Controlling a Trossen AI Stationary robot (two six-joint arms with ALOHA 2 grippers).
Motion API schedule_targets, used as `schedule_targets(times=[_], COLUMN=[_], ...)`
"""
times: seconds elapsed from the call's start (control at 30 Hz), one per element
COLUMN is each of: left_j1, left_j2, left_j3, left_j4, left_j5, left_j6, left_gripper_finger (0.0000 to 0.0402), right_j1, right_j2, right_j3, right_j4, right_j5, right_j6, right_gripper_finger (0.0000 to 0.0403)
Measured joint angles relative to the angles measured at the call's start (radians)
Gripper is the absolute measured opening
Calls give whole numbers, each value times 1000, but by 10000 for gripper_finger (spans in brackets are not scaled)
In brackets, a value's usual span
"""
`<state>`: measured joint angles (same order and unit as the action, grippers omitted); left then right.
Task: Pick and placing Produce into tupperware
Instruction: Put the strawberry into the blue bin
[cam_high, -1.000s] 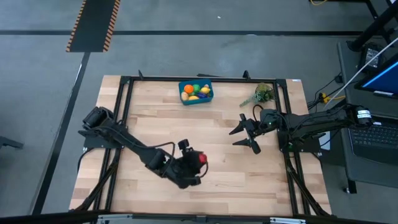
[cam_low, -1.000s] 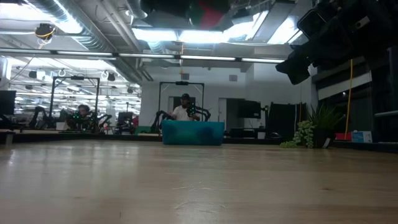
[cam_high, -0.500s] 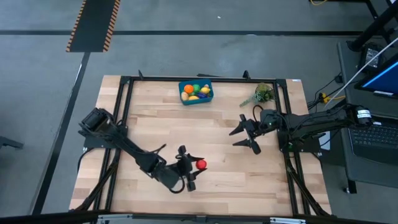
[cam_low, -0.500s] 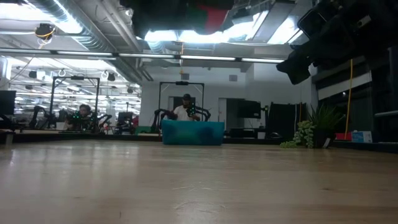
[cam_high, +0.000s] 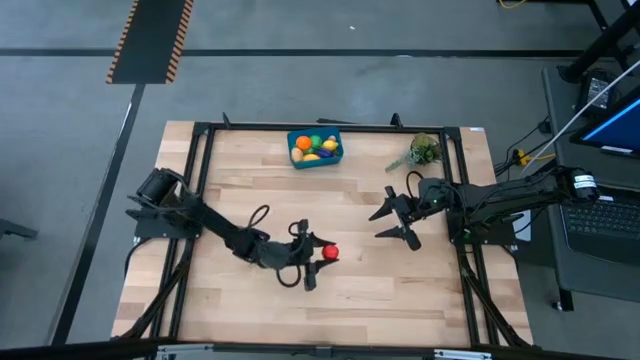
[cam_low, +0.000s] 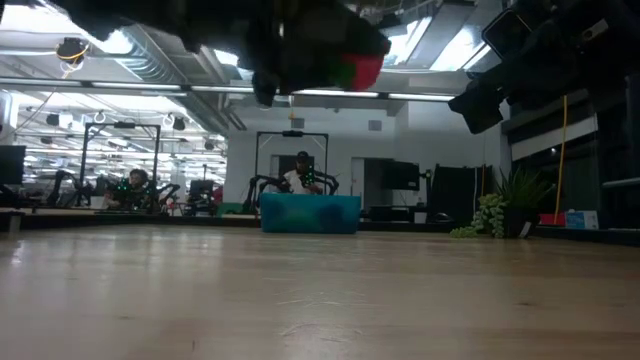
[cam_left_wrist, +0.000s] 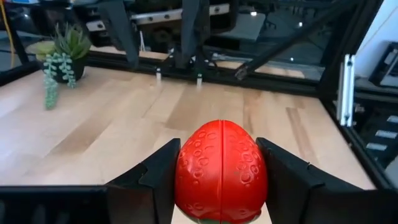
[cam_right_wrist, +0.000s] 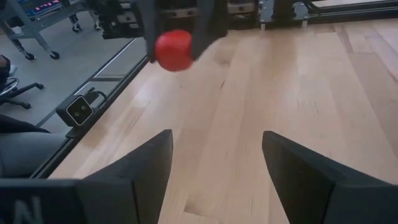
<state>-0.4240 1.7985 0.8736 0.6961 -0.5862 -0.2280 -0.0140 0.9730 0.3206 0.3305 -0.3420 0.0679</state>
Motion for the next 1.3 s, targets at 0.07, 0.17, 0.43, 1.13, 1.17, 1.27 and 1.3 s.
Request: schedule_targets(times=[0.07,0.17,0.43,1.13,1.17,1.27,1.3], left_j1=[25,64,206,620,634,672,684], left_j2=[0,0,0,0,0,0,0], left_j3=[-3,-4,-4,-4,-4,-4,-4], left_j4=[-2,-1,3,2,2,2,2], left_j5=[22,37,136,386,404,460,472], left_j6=[13,36,55,82,82,82,82], left_gripper_finger=[178,178,178,177,177,177,177], right_j1=[0,0,0,0,0,0,0], right_j2=[0,0,0,0,0,0,0], right_j3=[0,0,0,0,0,0,0], right_j4=[0,-1,-2,-3,-3,-3,-3], right_j5=[0,0,0,0,0,0,0], right_j6=[-1,-2,-21,-20,-20,-21,-21], right_gripper_finger=[250,250,250,250,250,250,250])
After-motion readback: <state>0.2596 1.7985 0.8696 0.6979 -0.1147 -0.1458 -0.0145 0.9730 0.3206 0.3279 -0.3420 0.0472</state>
